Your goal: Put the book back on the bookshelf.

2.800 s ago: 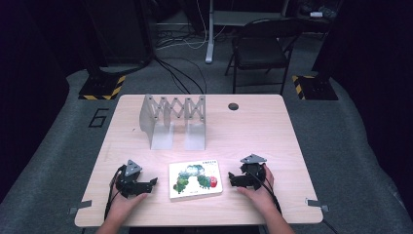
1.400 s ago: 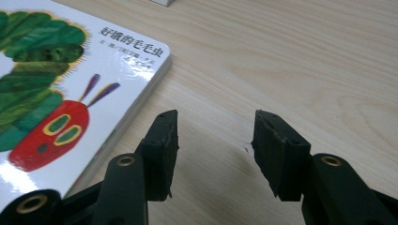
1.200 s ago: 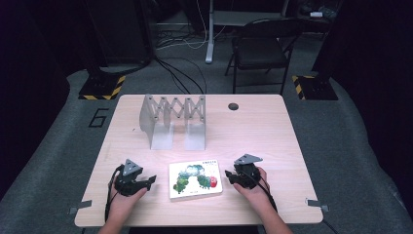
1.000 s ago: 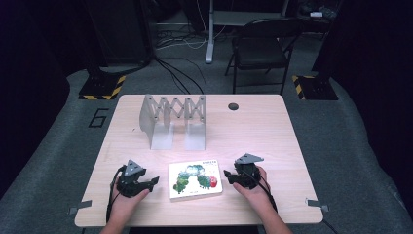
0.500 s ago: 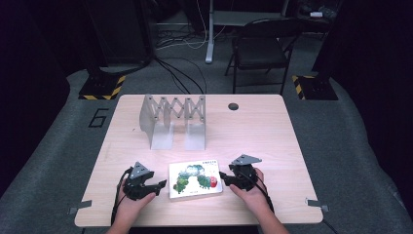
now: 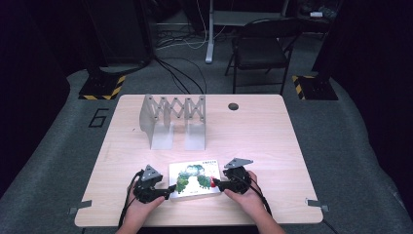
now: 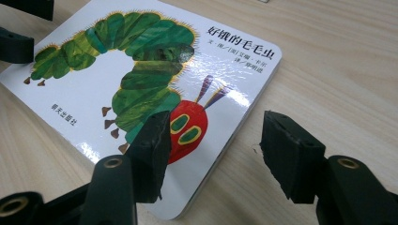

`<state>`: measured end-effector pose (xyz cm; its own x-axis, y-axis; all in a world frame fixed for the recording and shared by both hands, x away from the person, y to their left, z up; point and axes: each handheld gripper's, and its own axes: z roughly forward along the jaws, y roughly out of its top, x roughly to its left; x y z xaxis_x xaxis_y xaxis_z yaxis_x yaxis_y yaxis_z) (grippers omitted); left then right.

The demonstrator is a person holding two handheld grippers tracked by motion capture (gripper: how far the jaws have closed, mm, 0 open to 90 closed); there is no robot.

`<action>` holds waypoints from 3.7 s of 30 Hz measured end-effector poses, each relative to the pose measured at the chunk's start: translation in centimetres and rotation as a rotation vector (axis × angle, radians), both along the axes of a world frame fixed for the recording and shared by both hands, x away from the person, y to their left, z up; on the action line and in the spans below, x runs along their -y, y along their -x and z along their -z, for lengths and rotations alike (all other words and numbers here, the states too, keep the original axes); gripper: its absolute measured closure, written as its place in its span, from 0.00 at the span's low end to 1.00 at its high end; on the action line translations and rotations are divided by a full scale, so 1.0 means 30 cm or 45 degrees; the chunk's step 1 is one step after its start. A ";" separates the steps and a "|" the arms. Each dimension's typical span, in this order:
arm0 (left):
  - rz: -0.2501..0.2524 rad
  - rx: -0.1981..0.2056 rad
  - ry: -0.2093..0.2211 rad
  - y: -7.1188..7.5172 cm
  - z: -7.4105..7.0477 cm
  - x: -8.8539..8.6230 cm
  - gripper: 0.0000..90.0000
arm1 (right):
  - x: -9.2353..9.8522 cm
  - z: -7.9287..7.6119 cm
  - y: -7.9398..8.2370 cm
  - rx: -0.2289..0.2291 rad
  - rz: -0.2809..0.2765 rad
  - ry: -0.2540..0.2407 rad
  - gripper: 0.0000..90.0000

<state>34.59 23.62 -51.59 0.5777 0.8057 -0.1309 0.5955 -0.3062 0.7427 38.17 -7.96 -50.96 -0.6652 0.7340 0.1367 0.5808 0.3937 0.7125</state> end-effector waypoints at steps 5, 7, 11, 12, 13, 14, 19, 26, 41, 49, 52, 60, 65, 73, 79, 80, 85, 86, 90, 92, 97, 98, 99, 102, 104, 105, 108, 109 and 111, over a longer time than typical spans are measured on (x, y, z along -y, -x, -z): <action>0.060 -0.019 0.012 -0.004 0.003 0.007 0.33 | -0.010 0.015 0.002 -0.031 -0.014 -0.003 0.46; 0.054 -0.018 0.023 -0.005 0.006 0.010 0.33 | -0.013 0.018 0.003 -0.057 -0.022 -0.027 0.46; 0.090 -0.038 0.038 -0.008 0.010 0.016 0.33 | -0.024 0.017 0.018 -0.087 -0.037 -0.029 0.45; 0.096 -0.036 0.042 -0.009 0.011 0.021 0.33 | -0.024 0.015 0.020 -0.087 -0.047 -0.026 0.45; 0.100 -0.033 0.039 -0.009 0.012 0.024 0.33 | -0.024 0.015 0.021 -0.078 -0.053 -0.020 0.45; 0.110 -0.043 0.045 -0.009 0.012 0.029 0.33 | -0.024 0.015 0.022 -0.078 -0.050 -0.017 0.45; 0.108 -0.050 0.030 -0.009 0.008 0.036 0.32 | -0.018 0.014 0.035 -0.089 -0.049 -0.026 0.46; 0.100 -0.051 0.011 0.005 0.001 0.068 0.35 | -0.007 -0.002 0.086 -0.151 -0.029 0.009 0.49; 0.212 -0.088 0.068 0.065 0.012 0.141 0.35 | 0.035 -0.056 0.111 -0.163 -0.021 -0.018 0.51; 0.208 -0.027 0.042 0.077 0.008 0.131 0.34 | 0.110 -0.041 0.047 -0.181 0.133 -0.110 0.49; 0.228 -0.027 0.039 0.091 0.006 0.131 0.35 | 0.122 -0.039 0.024 -0.197 0.166 -0.151 0.49; 0.226 -0.003 0.040 0.116 0.011 0.116 0.33 | 0.118 -0.025 -0.031 -0.202 0.164 -0.149 0.50; 0.229 -0.004 0.047 0.127 0.013 0.110 0.34 | 0.103 -0.018 -0.051 -0.214 0.156 -0.131 0.50; 0.265 -0.004 0.008 0.152 0.031 0.131 0.33 | 0.104 -0.023 -0.080 -0.271 0.196 -0.168 0.50; 0.251 0.019 -0.008 0.161 0.034 0.139 0.33 | 0.099 -0.009 -0.090 -0.270 0.195 -0.148 0.50; 0.253 0.017 -0.008 0.162 0.034 0.140 0.33 | 0.099 -0.007 -0.092 -0.271 0.192 -0.146 0.50; 0.260 0.027 -0.012 0.166 0.036 0.147 0.32 | 0.097 -0.005 -0.091 -0.288 0.206 -0.149 0.50; 0.271 0.035 -0.020 0.165 0.036 0.147 0.32 | 0.097 -0.005 -0.092 -0.285 0.206 -0.153 0.50; 0.272 0.028 -0.014 0.166 0.036 0.150 0.30 | 0.104 -0.004 -0.097 -0.303 0.211 -0.175 0.51; 0.259 0.023 0.002 0.166 0.037 0.152 0.30 | 0.108 -0.005 -0.099 -0.315 0.212 -0.181 0.51; 0.259 0.036 -0.015 0.168 0.038 0.157 0.29 | 0.103 -0.007 -0.098 -0.305 0.214 -0.172 0.52; 0.266 0.031 -0.018 0.169 0.037 0.157 0.28 | 0.103 -0.010 -0.097 -0.310 0.213 -0.164 0.52; 0.270 0.027 -0.017 0.169 0.037 0.157 0.28 | 0.102 -0.012 -0.096 -0.316 0.216 -0.163 0.52; 0.263 0.031 -0.028 0.171 0.037 0.159 0.27 | 0.104 -0.015 -0.095 -0.298 0.211 -0.166 0.52; 0.272 0.035 -0.027 0.171 0.039 0.161 0.25 | 0.102 -0.019 -0.092 -0.283 0.211 -0.169 0.53; 0.274 0.032 -0.023 0.172 0.039 0.163 0.24 | 0.102 -0.022 -0.090 -0.275 0.208 -0.167 0.53; 0.269 0.049 -0.042 0.174 0.040 0.166 0.23 | 0.100 -0.032 -0.085 -0.272 0.211 -0.165 0.53; 0.277 0.039 -0.047 0.174 0.038 0.166 0.23 | 0.100 -0.034 -0.084 -0.268 0.209 -0.162 0.53; 0.265 0.047 -0.050 0.176 0.039 0.168 0.23 | 0.100 -0.033 -0.084 -0.248 0.198 -0.159 0.53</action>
<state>29.32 18.58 -52.77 0.7362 0.6723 -0.0774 0.4887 -0.4490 0.7481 40.70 -10.96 -49.96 -0.4986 0.7946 0.3465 0.7579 0.2056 0.6191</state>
